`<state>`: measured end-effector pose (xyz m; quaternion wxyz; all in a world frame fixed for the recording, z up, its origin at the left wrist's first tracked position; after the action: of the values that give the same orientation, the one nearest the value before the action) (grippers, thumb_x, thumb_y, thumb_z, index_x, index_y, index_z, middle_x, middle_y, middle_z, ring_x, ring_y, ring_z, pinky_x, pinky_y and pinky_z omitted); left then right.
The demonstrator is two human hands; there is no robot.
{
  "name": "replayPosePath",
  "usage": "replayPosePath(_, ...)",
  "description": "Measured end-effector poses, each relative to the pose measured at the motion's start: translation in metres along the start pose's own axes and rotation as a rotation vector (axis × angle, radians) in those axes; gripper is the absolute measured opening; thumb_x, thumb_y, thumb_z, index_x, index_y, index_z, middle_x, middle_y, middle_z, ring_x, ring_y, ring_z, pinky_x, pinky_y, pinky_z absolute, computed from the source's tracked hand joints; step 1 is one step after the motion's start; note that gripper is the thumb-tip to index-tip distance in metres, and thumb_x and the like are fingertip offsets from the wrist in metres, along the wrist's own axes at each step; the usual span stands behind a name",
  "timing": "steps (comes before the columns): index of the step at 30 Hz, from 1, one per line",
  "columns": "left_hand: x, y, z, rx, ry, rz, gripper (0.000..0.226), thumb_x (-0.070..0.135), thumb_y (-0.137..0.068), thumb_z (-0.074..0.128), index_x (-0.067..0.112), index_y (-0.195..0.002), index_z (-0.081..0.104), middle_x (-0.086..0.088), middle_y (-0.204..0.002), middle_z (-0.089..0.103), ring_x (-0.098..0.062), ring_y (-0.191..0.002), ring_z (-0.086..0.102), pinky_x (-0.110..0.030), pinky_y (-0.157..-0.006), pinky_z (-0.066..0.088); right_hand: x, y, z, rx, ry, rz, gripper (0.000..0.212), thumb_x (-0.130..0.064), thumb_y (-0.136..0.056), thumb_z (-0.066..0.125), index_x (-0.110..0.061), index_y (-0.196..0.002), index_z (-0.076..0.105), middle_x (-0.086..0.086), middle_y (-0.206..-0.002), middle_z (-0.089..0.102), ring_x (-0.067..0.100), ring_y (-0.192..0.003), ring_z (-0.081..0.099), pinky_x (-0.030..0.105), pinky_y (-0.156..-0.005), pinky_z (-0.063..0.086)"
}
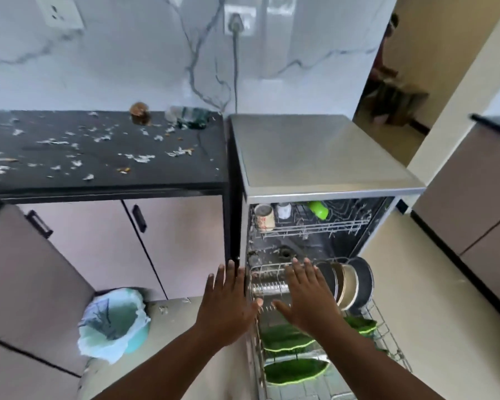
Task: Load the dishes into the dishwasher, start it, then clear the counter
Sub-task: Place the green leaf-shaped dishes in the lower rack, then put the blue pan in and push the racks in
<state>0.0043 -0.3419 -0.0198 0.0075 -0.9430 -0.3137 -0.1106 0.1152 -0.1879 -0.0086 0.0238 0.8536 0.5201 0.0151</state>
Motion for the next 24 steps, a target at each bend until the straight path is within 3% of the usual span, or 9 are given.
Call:
replayPosePath(2,-0.017,0.018,-0.016,0.029,-0.008,-0.012,0.116,0.078,-0.056,-0.034,0.016,-0.152,-0.015,-0.006,-0.156,-0.027,-0.023,-0.144,-0.025,-0.038,-0.114,-0.019,-0.018,0.004,-0.018,-0.056,-0.003,0.0,0.086,-0.07,-0.084,0.026,-0.007,-0.135,0.052,0.016,-0.14,0.05,0.033,-0.133,0.038,0.039,-0.113,0.01)
replayPosePath(4,-0.037,0.033,-0.035,0.095,-0.006,-0.038,0.116,0.079,-0.054,-0.036,0.016,-0.15,-0.018,-0.006,-0.154,-0.029,-0.024,-0.144,-0.025,-0.035,-0.112,-0.024,-0.043,0.007,-0.036,-0.052,-0.026,-0.021,0.083,-0.07,-0.078,0.035,-0.008,-0.128,0.059,0.014,-0.131,0.059,0.033,-0.125,0.051,0.038,-0.109,0.008)
replayPosePath(6,-0.057,0.042,-0.053,0.158,-0.008,-0.067,0.107,0.08,-0.063,-0.029,0.016,-0.148,-0.017,-0.006,-0.154,-0.026,-0.029,-0.146,-0.018,-0.032,-0.107,-0.028,-0.067,0.006,-0.055,-0.012,-0.003,-0.03,0.083,-0.07,-0.076,0.038,-0.009,-0.128,0.059,0.014,-0.131,0.059,0.033,-0.124,0.052,0.037,-0.109,0.007)
replayPosePath(9,-0.095,0.057,-0.086,0.154,-0.02,-0.139,0.088,0.072,-0.091,0.006,0.01,-0.15,0.029,-0.015,-0.157,0.02,-0.034,-0.142,0.023,-0.032,-0.113,-0.015,-0.113,-0.001,-0.082,0.092,0.024,-0.071,0.083,-0.069,-0.076,0.035,-0.009,-0.128,0.059,0.014,-0.133,0.058,0.033,-0.125,0.052,0.038,-0.111,0.008)
replayPosePath(10,-0.11,0.059,-0.094,0.16,-0.023,-0.152,0.084,0.069,-0.093,0.013,0.01,-0.147,0.037,-0.016,-0.154,0.027,-0.034,-0.14,0.028,-0.033,-0.114,-0.012,-0.129,-0.005,-0.089,0.142,0.049,-0.096,0.083,-0.069,-0.077,0.034,-0.009,-0.128,0.06,0.014,-0.133,0.058,0.033,-0.124,0.052,0.039,-0.113,0.012)
replayPosePath(16,-0.211,0.083,-0.133,0.274,-0.058,-0.225,0.081,0.069,-0.095,0.016,0.009,-0.141,0.046,-0.016,-0.148,0.039,-0.033,-0.133,0.037,-0.034,-0.111,0.002,-0.235,-0.056,-0.111,0.214,0.083,-0.232,0.081,-0.069,-0.078,0.034,-0.009,-0.125,0.063,0.013,-0.131,0.06,0.031,-0.127,0.043,0.045,-0.103,0.036)
replayPosePath(21,-0.326,0.118,-0.16,0.344,-0.064,-0.364,0.085,0.07,-0.094,0.013,0.007,-0.141,0.045,-0.017,-0.149,0.034,-0.036,-0.134,0.041,-0.044,-0.117,0.009,-0.362,-0.109,-0.117,0.219,0.066,-0.368,0.081,-0.07,-0.085,0.027,-0.01,-0.125,0.061,0.013,-0.132,0.059,0.033,-0.126,0.052,0.042,-0.115,0.028)
replayPosePath(23,-0.37,0.137,-0.175,0.363,-0.053,-0.455,0.09,0.073,-0.092,0.007,0.007,-0.144,0.041,-0.019,-0.151,0.034,-0.037,-0.136,0.039,-0.047,-0.116,0.02,-0.42,-0.125,-0.12,0.195,0.06,-0.435,0.081,-0.071,-0.083,0.032,-0.009,-0.128,0.059,0.014,-0.134,0.057,0.033,-0.127,0.05,0.042,-0.112,0.031)
replayPosePath(24,-0.39,0.147,-0.183,0.351,-0.046,-0.491,0.099,0.077,-0.087,-0.002,0.007,-0.148,0.031,-0.018,-0.155,0.025,-0.037,-0.142,0.029,-0.047,-0.117,0.015,-0.449,-0.133,-0.121,0.199,0.057,-0.467,0.081,-0.072,-0.082,0.034,-0.01,-0.127,0.06,0.014,-0.133,0.058,0.032,-0.126,0.051,0.042,-0.107,0.035)
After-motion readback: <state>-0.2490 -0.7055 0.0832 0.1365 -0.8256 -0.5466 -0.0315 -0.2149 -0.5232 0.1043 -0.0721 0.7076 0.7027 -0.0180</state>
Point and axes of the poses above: each hand's wrist, its own y-axis away from the middle knuckle, its own z-axis out of the palm, x = y × z, the point moved 1 cm from there along -y, towards the middle knuckle
